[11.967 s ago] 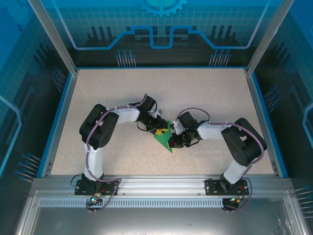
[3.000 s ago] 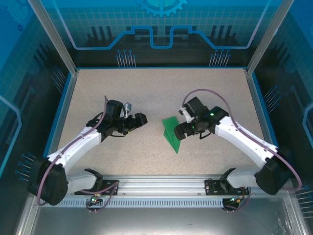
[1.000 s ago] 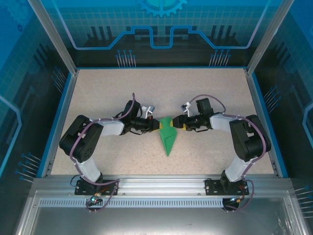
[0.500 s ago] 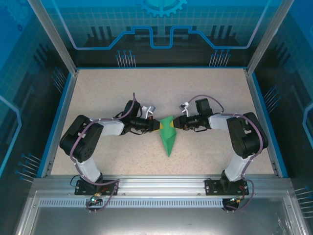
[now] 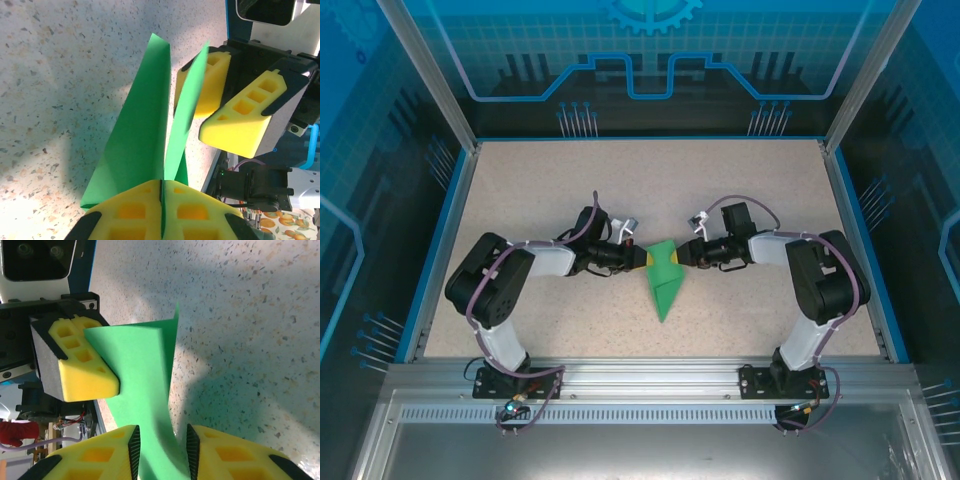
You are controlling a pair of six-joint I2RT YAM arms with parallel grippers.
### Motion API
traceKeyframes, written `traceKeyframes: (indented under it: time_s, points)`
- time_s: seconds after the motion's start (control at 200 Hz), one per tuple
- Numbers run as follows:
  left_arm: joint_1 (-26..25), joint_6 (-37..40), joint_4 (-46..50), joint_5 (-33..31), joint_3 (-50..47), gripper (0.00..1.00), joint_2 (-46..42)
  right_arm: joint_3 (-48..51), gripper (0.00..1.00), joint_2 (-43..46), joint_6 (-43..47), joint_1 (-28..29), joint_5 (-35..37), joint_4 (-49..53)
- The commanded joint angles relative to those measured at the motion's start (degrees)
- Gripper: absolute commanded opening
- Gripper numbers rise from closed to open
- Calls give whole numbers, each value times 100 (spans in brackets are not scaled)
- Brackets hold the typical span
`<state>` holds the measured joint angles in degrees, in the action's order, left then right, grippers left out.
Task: Fold a paper plane with a square sheet of paper (fold left side to right side)
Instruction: Fold the wing for the fifth time at the center of the table.
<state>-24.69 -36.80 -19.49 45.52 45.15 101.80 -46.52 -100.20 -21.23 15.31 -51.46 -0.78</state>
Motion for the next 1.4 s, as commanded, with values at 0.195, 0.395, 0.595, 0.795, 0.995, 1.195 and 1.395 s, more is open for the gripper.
traceKeyframes:
  time_s: [0.195, 0.395, 0.595, 0.795, 0.995, 1.195, 1.395]
  points:
    - [38, 350, 158, 116, 100, 1, 163, -104, 30, 210, 377, -94, -104, 546]
    - [39, 348, 157, 134, 135, 7, 174, -216, 10, 193, 463, -98, 63, 889]
    - [35, 684, 992, -298, 279, 45, -312, -291, 0, 259, 239, -87, 368, 1223]
    - [-22, 1525, 2709, -1762, 322, 61, -1739, -286, 0, 457, -331, -17, 829, 1539]
    - [-1276, 2181, 4521, -3097, 914, 62, -2353, -434, 0, 484, -1061, 262, 1239, 1738]
    - [-2494, 1697, 4552, -4085, 1040, 63, -2216, -847, 0, 463, -1685, 615, 1629, 1866]
    - [-2991, 1518, 4610, -4664, 1238, 66, -1620, -1097, 0, 321, -1997, 865, 1946, 2108]
